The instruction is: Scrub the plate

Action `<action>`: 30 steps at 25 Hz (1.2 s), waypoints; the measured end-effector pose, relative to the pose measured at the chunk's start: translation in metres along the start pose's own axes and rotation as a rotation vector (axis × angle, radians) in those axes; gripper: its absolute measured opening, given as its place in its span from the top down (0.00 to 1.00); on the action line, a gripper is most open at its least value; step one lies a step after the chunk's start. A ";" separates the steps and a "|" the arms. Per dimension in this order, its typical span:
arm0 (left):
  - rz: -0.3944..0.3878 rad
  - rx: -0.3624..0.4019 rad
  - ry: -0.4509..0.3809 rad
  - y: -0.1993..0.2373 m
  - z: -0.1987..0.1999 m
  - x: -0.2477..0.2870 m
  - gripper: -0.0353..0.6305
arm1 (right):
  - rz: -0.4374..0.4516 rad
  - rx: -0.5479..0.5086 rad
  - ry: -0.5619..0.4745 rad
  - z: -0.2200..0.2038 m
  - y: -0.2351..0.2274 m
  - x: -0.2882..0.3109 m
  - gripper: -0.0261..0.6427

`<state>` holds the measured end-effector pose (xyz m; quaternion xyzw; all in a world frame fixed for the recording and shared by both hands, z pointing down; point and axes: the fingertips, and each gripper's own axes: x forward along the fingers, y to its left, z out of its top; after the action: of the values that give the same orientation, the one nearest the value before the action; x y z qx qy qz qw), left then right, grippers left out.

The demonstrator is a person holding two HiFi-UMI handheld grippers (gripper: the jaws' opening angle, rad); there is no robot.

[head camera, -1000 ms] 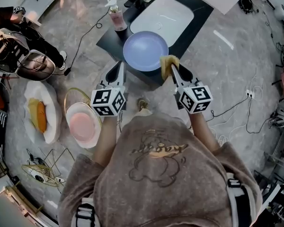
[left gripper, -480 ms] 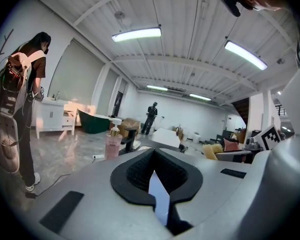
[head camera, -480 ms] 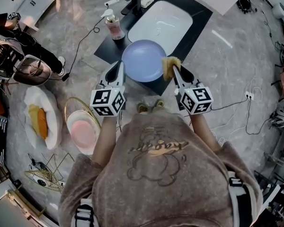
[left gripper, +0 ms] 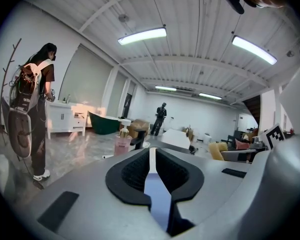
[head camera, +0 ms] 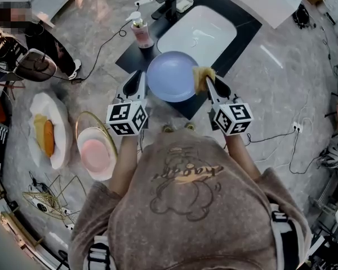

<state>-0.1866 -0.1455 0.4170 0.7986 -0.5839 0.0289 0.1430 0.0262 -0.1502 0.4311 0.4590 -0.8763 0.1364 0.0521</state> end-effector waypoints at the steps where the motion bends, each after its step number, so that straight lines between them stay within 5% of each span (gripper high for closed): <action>1: 0.002 -0.004 0.002 0.000 0.000 0.000 0.89 | 0.004 0.001 0.000 0.000 0.000 0.000 0.89; 8: -0.002 -0.055 0.078 0.009 -0.026 0.010 0.64 | 0.012 0.012 0.005 0.002 -0.006 0.007 0.89; 30: 0.059 -0.128 0.447 0.066 -0.187 0.082 0.64 | -0.052 0.022 0.046 -0.010 -0.028 -0.003 0.89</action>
<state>-0.2005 -0.1903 0.6259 0.7440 -0.5616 0.1722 0.3183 0.0509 -0.1603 0.4452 0.4791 -0.8610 0.1550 0.0709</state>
